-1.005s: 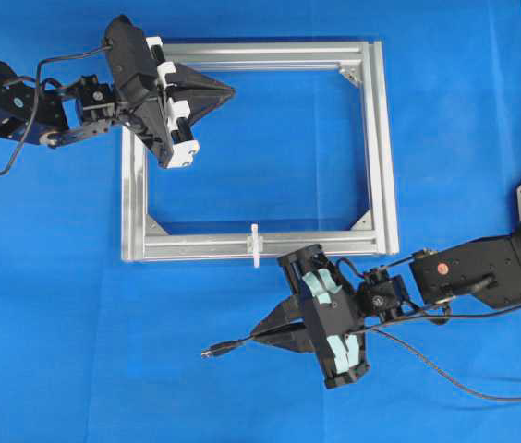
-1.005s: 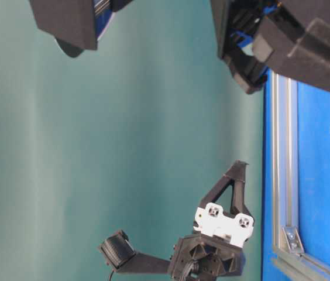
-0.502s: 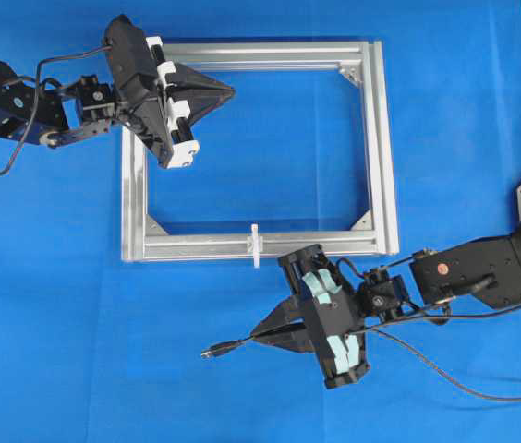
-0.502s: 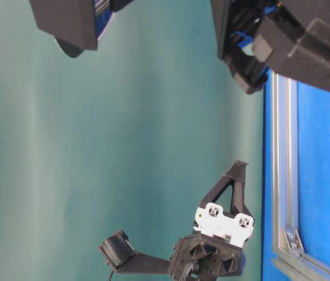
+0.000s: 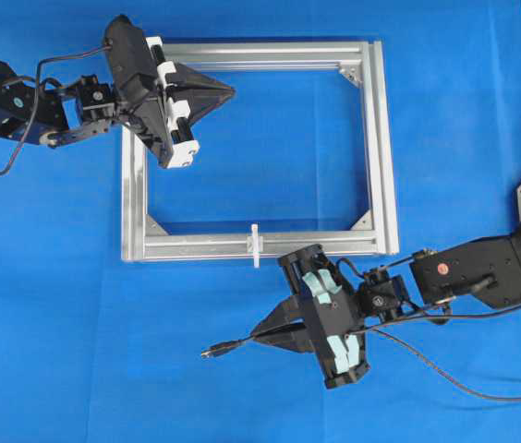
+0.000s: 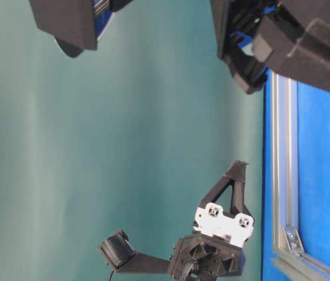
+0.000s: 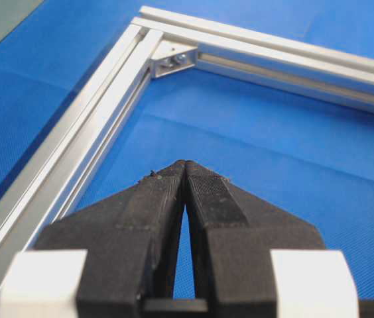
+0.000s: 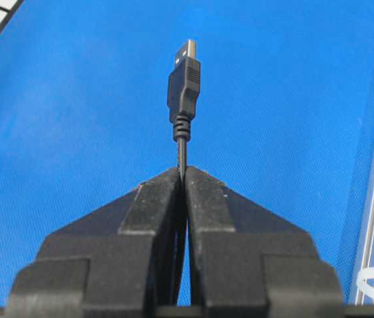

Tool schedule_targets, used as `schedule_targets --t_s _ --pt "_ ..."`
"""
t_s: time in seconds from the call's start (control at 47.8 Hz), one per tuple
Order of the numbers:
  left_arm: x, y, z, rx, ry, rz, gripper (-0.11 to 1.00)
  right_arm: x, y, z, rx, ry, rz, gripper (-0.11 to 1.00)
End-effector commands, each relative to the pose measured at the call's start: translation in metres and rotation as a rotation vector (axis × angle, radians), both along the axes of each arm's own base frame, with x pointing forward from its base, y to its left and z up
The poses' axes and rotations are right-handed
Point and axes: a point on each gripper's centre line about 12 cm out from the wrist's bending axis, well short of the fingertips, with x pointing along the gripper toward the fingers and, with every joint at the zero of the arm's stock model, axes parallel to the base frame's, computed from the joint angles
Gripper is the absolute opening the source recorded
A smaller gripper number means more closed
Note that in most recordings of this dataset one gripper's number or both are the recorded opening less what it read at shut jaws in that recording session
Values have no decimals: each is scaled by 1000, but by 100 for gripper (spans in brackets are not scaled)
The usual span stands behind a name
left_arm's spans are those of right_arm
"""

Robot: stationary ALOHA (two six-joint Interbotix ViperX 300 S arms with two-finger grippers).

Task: Insert the wire through the string loop located in the center.
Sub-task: 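Lift the USB cable with the right gripper and hold it, then carry the plug with the right gripper toward the white zip-tie loop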

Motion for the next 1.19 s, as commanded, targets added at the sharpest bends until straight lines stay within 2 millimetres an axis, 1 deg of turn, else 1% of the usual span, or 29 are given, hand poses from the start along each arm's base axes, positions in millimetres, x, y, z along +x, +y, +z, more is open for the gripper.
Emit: schedule_targets --t_s 0.0,0.251,0.398,0.984,1.088,1.172 --pt "2 0 14 14 -41 -4 0 2 3 15 12 -41 5 -3" --pt "2 0 15 14 -42 -4 0 1 2 15 12 -40 5 -3" --pt "2 0 14 14 -41 -4 0 -6 -1 13 8 -30 4 -3" --pt "1 -2 14 12 -40 -7 0 -78 -25 0 3 40 -10 -3" --pt "1 -2 14 12 -40 -8 0 -82 -26 0 2 41 -10 -3" --pt "2 -3 14 11 -38 -10 0 -82 -27 0 2 41 -12 -3"
